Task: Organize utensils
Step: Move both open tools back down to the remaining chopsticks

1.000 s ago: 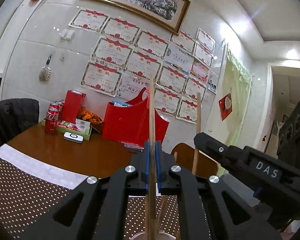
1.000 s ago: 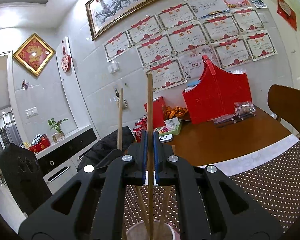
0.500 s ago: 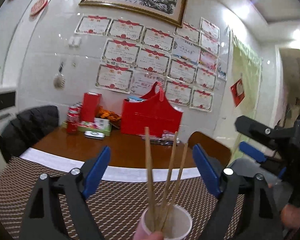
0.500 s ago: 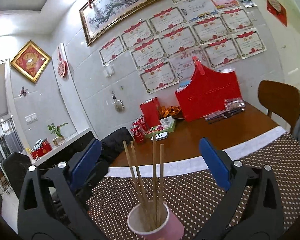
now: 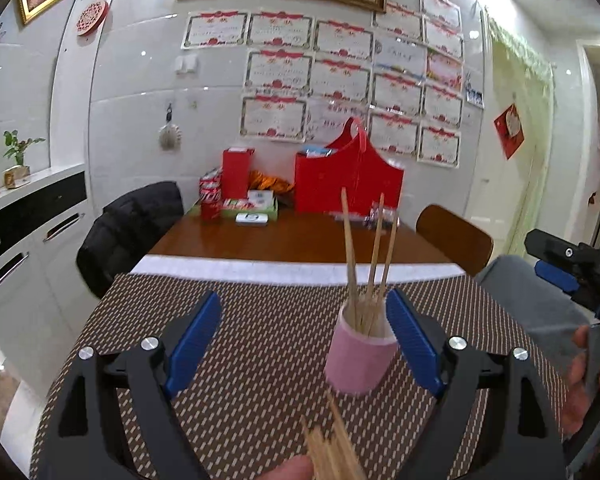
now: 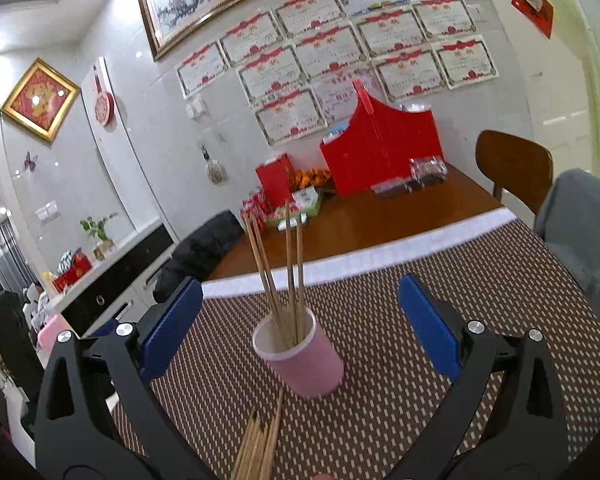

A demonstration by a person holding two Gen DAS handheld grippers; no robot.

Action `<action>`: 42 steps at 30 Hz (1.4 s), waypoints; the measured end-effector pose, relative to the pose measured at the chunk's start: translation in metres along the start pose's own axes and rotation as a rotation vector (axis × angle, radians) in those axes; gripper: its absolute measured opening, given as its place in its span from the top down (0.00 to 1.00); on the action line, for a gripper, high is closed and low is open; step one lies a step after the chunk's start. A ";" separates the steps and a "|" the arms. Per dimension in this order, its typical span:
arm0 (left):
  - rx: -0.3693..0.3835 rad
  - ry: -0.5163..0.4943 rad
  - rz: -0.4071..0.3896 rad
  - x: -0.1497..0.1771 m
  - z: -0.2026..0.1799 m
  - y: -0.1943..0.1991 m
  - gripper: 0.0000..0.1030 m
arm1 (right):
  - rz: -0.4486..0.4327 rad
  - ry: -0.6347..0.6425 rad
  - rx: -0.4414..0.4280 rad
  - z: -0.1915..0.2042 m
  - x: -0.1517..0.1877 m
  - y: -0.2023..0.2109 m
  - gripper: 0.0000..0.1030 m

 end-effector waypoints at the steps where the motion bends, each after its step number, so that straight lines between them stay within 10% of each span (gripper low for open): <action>1: -0.007 -0.002 0.014 0.006 0.004 0.006 0.19 | 0.010 -0.001 0.003 0.000 0.004 0.004 0.06; 29: -0.066 -0.171 0.508 0.199 0.015 -0.005 0.19 | 0.279 -0.040 0.069 -0.015 0.130 0.036 0.06; 42: -0.025 -0.167 0.527 0.206 0.012 -0.017 0.19 | 0.369 -0.042 0.083 -0.018 0.162 0.025 0.06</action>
Point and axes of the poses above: each gripper's, at about its wrist camera, not at the fingertips, and y roughly against the way its jaws point, z to its left, x to its underside, the point moved 8 cm from there along -y, roughly the way its jaws point, and after that the axes turned 7 degrees about -x, right-handed, at the moved point
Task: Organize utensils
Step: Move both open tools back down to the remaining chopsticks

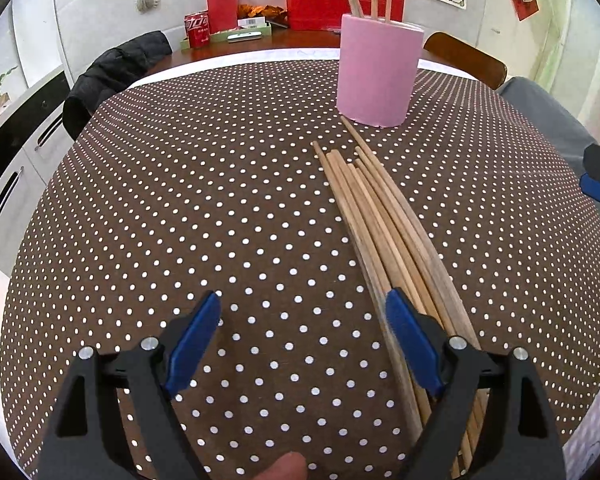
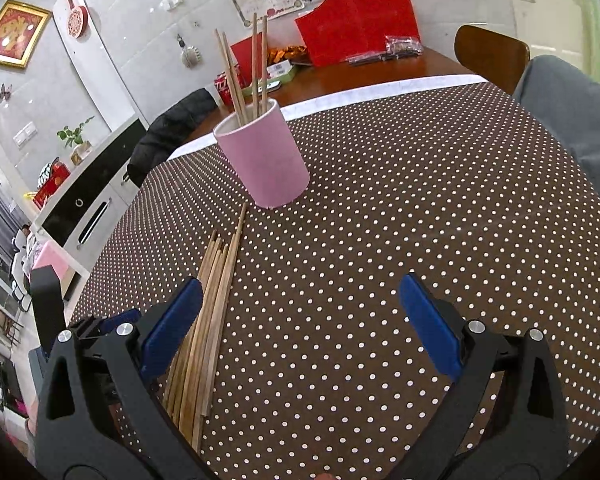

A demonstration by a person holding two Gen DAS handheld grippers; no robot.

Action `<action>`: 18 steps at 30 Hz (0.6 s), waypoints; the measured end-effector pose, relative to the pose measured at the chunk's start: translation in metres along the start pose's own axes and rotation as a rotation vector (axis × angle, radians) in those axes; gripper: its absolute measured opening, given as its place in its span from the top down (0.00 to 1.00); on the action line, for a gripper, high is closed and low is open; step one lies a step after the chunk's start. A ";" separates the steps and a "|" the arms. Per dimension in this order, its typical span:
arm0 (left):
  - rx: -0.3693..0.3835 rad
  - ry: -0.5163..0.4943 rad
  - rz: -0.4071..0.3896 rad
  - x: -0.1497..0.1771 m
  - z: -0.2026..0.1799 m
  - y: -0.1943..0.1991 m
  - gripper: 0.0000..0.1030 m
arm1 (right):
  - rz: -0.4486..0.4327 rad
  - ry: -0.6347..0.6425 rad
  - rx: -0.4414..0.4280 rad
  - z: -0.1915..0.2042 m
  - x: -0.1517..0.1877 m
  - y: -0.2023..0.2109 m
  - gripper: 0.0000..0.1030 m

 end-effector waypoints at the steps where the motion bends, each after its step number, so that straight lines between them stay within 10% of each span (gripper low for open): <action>1: -0.001 -0.004 -0.003 0.000 -0.001 0.000 0.19 | 0.006 0.004 0.002 0.001 0.001 -0.002 0.06; 18: -0.074 -0.021 -0.048 0.004 0.001 0.007 0.18 | 0.200 0.255 0.068 0.033 0.049 -0.046 0.06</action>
Point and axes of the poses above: each gripper's, at about its wrist camera, not at the fingertips, and y roughly against the way its jaws point, z to its left, x to its underside, the point moved 8 cm from there along -y, roughly the way its jaws point, and after that the axes turned 7 degrees about -x, right-handed, at the moved point
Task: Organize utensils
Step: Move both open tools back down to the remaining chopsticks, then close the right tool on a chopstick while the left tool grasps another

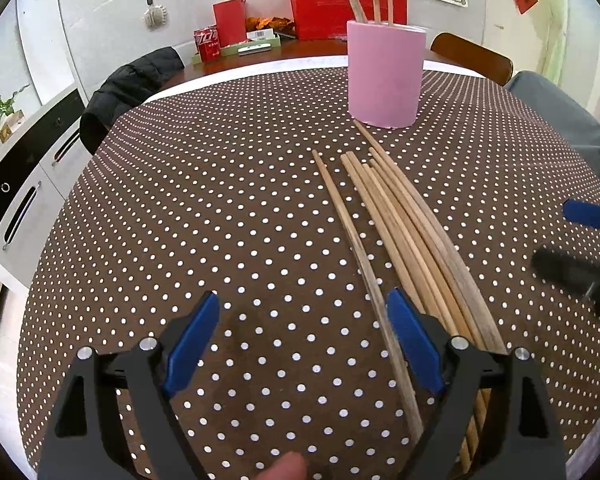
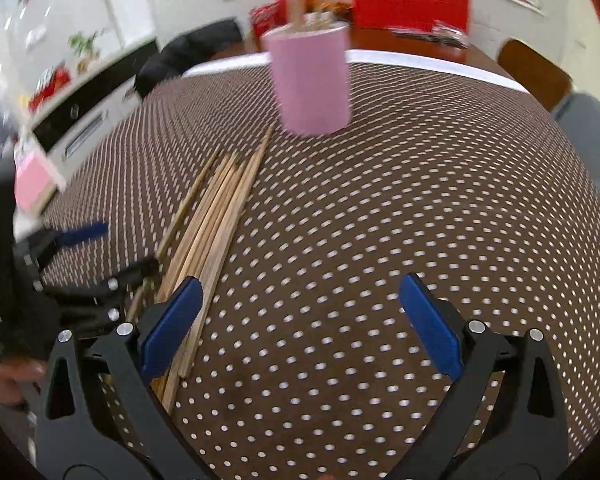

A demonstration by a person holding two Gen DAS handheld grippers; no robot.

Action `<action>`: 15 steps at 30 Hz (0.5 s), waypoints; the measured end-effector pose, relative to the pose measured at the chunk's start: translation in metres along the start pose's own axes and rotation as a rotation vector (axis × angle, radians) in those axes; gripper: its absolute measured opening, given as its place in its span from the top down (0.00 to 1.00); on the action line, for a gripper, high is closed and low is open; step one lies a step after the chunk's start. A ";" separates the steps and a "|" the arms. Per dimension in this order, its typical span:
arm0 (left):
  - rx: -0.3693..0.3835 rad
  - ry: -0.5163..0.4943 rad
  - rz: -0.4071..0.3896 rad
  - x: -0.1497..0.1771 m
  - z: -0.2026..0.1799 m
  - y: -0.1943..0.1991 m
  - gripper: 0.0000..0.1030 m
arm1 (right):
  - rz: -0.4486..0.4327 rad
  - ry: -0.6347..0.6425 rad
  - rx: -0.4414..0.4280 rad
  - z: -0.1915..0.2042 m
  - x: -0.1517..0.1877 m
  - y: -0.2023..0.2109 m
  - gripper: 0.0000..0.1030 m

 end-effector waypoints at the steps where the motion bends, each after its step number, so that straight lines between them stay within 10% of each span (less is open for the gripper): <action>1: 0.007 0.007 -0.004 0.001 0.001 0.000 0.18 | 0.010 0.021 0.006 0.005 0.001 -0.003 0.06; 15: 0.073 0.094 0.024 0.007 0.016 -0.004 0.18 | 0.089 0.124 0.104 0.020 0.006 -0.035 0.06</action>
Point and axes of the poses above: each gripper's, at about its wrist camera, not at the fingertips, and y roughly against the way its jaws point, z to its left, x to its underside, the point moved 8 cm from there along -y, roughly the way its jaws point, and after that the axes turned 7 degrees about -x, right-handed, at the moved point
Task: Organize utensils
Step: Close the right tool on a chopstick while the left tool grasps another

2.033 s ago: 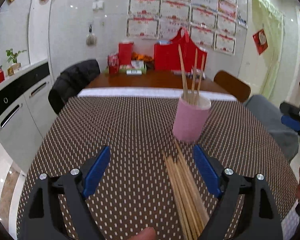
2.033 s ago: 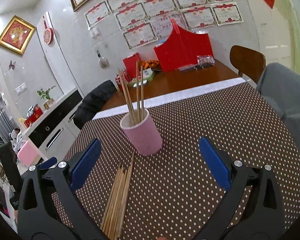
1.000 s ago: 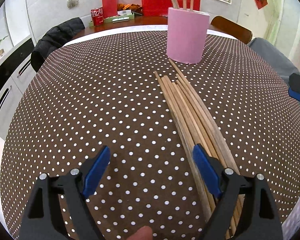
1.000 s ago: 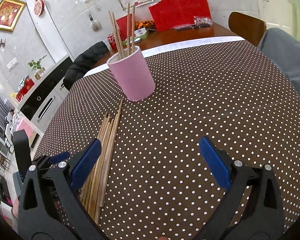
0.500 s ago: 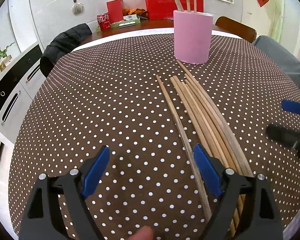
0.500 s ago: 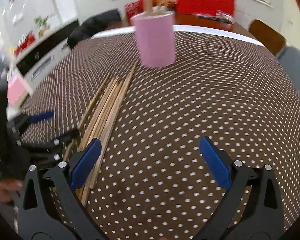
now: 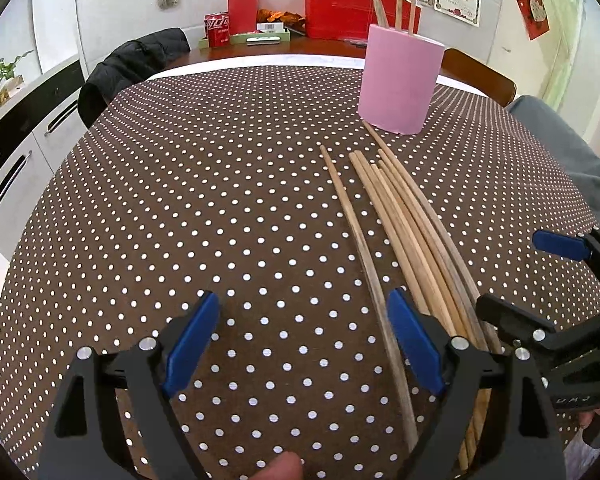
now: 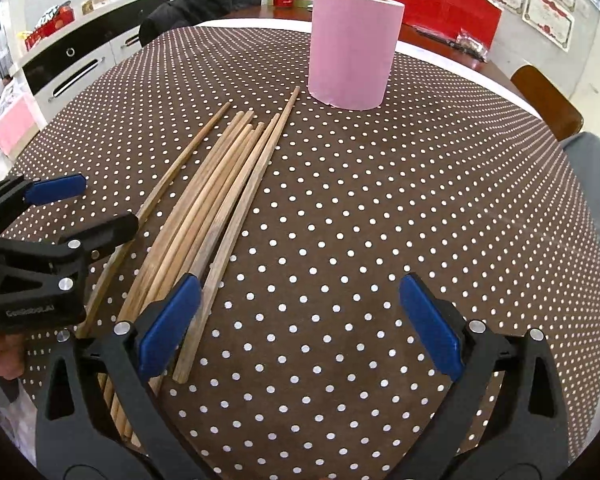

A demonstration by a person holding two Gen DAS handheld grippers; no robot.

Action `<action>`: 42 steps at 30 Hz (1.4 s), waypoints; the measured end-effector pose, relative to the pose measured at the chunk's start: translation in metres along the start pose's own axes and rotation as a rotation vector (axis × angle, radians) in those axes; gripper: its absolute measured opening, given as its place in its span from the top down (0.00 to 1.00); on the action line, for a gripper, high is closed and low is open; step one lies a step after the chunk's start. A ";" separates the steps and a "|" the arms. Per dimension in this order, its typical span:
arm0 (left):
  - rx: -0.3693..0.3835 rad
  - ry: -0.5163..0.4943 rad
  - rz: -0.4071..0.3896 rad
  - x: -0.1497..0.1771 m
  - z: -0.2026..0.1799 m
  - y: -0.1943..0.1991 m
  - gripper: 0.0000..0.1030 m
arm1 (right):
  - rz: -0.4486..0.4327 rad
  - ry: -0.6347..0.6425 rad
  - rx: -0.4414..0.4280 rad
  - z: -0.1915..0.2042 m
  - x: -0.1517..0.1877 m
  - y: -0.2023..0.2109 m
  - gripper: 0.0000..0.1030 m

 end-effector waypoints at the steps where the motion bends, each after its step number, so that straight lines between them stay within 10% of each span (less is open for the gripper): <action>1: 0.000 0.000 0.000 0.000 0.000 0.000 0.17 | 0.006 0.005 0.001 0.001 -0.001 -0.001 0.06; 15: -0.068 -0.075 0.033 -0.019 -0.004 -0.014 0.17 | 0.034 0.004 -0.017 -0.018 -0.032 -0.023 0.08; 19: -0.037 -0.073 0.051 -0.028 -0.003 -0.024 0.17 | 0.017 0.004 -0.063 -0.011 -0.049 -0.040 0.21; 23: -0.010 -0.095 0.049 -0.030 -0.003 -0.026 0.19 | 0.005 0.048 -0.077 -0.005 -0.054 -0.037 0.66; 33: 0.003 -0.113 0.056 -0.043 -0.006 -0.034 0.21 | 0.023 0.047 -0.084 -0.012 -0.054 -0.037 0.67; 35: 0.015 -0.128 0.045 -0.045 -0.010 -0.029 0.60 | 0.030 0.046 -0.093 -0.007 -0.055 -0.037 0.92; 37: 0.024 -0.133 0.055 -0.046 -0.012 -0.026 0.92 | 0.035 0.037 -0.112 -0.004 -0.052 -0.034 0.94; 42: 0.063 -0.071 0.052 -0.041 -0.005 -0.020 0.94 | -0.030 -0.035 -0.210 -0.011 -0.040 -0.013 0.94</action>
Point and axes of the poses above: each gripper's, at about its wrist camera, not at the fingertips, and y roughly against the way its jaws point, z to its left, x to its underside, the point moved 8 cm from there along -y, roughly the way its jaws point, and after that the axes turned 7 degrees about -x, right-handed, at the moved point
